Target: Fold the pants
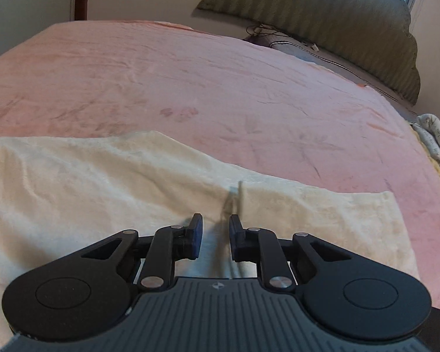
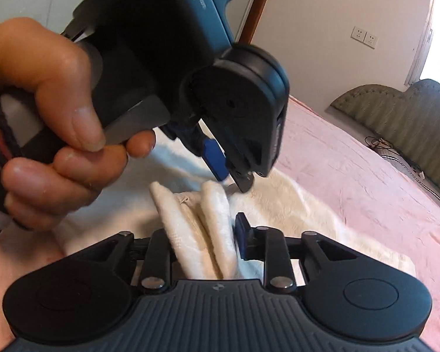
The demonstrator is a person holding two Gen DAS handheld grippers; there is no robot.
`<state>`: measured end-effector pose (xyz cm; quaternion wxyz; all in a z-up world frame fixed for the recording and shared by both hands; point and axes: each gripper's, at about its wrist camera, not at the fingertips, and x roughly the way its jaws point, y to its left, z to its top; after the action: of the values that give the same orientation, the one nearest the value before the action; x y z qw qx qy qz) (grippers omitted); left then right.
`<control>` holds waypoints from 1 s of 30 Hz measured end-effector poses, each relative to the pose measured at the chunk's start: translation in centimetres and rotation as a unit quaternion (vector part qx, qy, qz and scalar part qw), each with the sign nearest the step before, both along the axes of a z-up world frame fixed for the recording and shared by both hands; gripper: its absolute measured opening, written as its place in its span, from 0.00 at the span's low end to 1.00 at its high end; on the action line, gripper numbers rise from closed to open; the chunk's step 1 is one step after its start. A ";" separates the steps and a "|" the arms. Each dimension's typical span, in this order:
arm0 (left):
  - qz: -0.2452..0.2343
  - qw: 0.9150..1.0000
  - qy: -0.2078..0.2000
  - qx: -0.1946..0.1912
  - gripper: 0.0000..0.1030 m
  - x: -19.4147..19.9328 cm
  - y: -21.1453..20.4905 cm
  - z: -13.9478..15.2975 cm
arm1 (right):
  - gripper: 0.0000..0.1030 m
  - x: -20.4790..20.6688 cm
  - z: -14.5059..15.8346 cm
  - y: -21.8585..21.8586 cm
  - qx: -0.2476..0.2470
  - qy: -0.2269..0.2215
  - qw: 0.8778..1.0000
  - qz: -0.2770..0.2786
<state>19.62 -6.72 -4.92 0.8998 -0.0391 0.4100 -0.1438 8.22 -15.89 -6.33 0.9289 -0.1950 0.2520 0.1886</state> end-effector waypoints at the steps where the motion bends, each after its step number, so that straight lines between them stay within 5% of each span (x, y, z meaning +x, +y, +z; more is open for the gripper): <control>1: 0.005 1.000 -0.009 0.010 0.15 -0.1 0.3 0.1 | 0.33 -0.9 0.2 -0.1 -0.003 -0.006 1.000 0.006; 3: 0.007 1.000 -0.001 0.013 0.15 -0.1 0.9 0.1 | 0.59 -2.7 0.9 -0.5 0.013 -0.009 1.000 0.025; 9: 0.031 0.999 0.017 -0.010 0.29 -1.1 3.2 1.1 | 0.62 -6.0 4.1 -4.6 0.142 -0.019 0.988 0.058; 11: 0.026 0.999 0.032 -0.035 0.46 -1.5 4.0 1.5 | 0.62 -6.0 3.8 -4.7 0.115 -0.030 0.993 0.023; 13: 0.023 0.996 0.046 -0.070 0.50 -1.9 4.6 1.8 | 0.62 -5.2 2.6 -4.3 0.071 -0.017 0.997 -0.011; 17: 0.001 0.996 0.041 -0.074 0.54 -2.2 3.9 2.8 | 0.61 -4.6 0.7 -4.0 0.084 0.044 0.995 -0.010; 22: -0.020 0.991 0.072 -0.111 0.55 -2.3 3.9 3.0 | 0.61 -6.7 1.9 -2.3 0.018 -0.032 0.999 0.006; 30: -0.034 0.978 0.126 -0.163 0.55 -3.8 4.8 2.3 | 0.47 -6.4 0.2 1.0 -0.078 -0.034 0.996 0.041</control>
<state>15.84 -1.94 -2.65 0.8169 -0.1889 0.4923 -0.2335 1.83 -14.87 -6.10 0.9104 -0.2830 0.2263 0.1997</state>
